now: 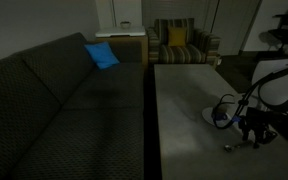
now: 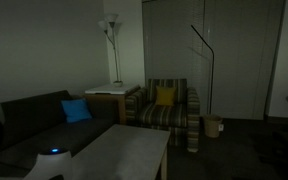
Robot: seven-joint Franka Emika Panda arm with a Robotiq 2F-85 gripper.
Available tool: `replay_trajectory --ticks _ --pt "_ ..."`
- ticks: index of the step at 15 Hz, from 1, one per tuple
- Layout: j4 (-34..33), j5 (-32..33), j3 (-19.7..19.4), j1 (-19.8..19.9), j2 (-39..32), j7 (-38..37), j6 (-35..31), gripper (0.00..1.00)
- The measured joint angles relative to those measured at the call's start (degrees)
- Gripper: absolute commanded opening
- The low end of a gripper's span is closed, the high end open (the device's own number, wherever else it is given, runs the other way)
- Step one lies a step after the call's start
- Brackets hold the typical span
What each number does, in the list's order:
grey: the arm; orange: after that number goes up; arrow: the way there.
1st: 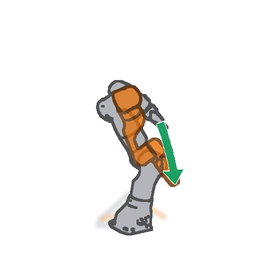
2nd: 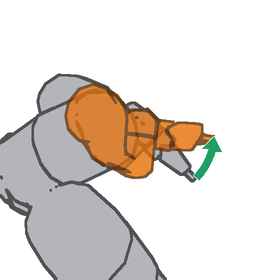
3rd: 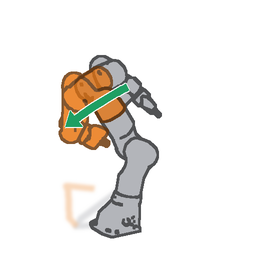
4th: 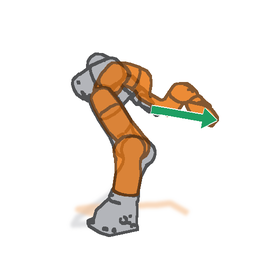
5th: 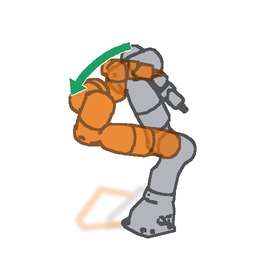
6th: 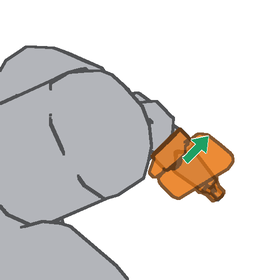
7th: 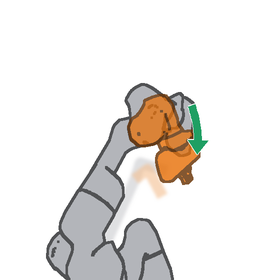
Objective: Put the spoon in the mug, take it out and put it back on the table
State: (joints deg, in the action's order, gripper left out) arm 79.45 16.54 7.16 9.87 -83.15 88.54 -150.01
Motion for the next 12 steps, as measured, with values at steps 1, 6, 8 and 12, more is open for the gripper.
replay_trajectory --ticks 1,6,8,12 --pt "0.0 0.0 0.0 0.0 0.0 0.3 0.2 0.58" --pt "-0.1 -0.2 0.0 -0.1 0.1 0.3 0.1 0.99" --pt "0.0 -0.1 0.0 -0.3 0.5 -0.3 -0.9 1.00" --pt "0.1 0.0 -0.6 -1.5 2.7 -2.4 -1.3 1.00"
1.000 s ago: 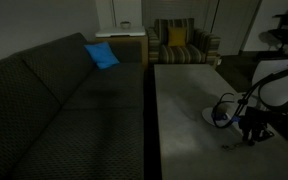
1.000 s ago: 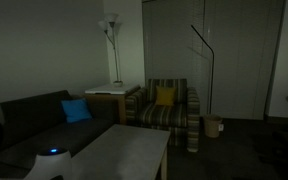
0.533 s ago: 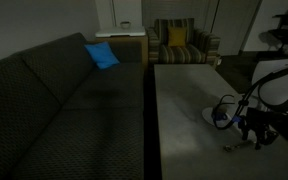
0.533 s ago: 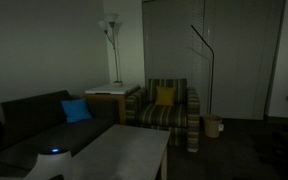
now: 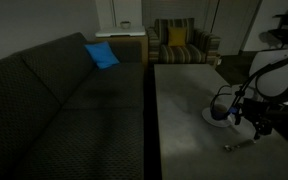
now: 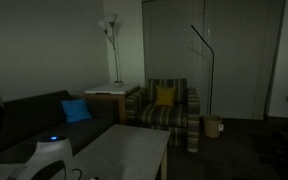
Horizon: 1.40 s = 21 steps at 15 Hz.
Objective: Put the spoon in the mug, take it out and put it back on the table
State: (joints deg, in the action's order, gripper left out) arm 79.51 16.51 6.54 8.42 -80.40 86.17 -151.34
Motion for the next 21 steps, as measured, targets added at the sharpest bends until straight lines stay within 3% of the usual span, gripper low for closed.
replay_trajectory --ticks 15,21 --pt "-1.9 -3.5 -0.2 0.5 4.7 -5.2 1.3 1.00" --pt "0.8 -4.8 -0.1 0.6 7.9 -9.2 0.8 1.00"
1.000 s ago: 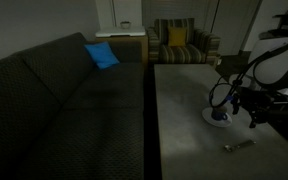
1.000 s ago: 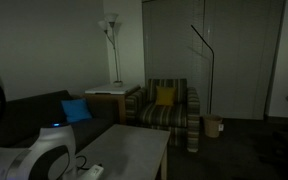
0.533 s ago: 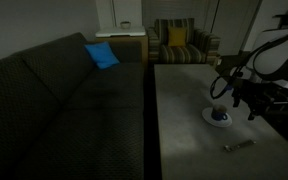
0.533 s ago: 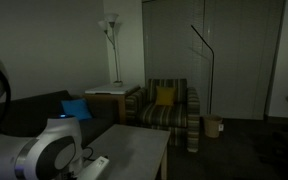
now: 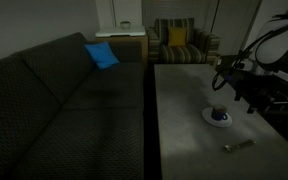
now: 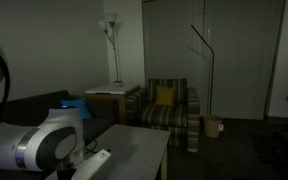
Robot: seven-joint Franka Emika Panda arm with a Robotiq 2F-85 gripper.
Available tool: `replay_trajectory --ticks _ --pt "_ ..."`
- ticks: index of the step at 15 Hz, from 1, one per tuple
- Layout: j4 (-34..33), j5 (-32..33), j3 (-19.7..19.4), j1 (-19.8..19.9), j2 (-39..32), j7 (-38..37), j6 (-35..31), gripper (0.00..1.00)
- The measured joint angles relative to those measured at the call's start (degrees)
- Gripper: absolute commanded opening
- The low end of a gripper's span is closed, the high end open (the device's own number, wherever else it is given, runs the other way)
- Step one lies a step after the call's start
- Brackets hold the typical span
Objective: Put the spoon in the mug, take it out and put it back on the table
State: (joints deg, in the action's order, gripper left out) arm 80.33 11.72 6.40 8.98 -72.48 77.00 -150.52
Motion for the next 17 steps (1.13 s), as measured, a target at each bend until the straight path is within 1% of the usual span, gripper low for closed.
replay_trajectory --ticks 4,8,13,17 --pt "5.8 0.1 -0.1 -0.5 4.4 -3.8 -1.5 1.00" --pt "12.3 0.7 -0.3 -1.7 8.4 -8.1 -4.4 1.00" --pt "19.4 2.8 -1.0 -2.9 13.1 -12.7 -7.8 1.00" --pt "23.6 4.9 -1.7 -3.9 16.8 -15.1 -8.5 1.00"
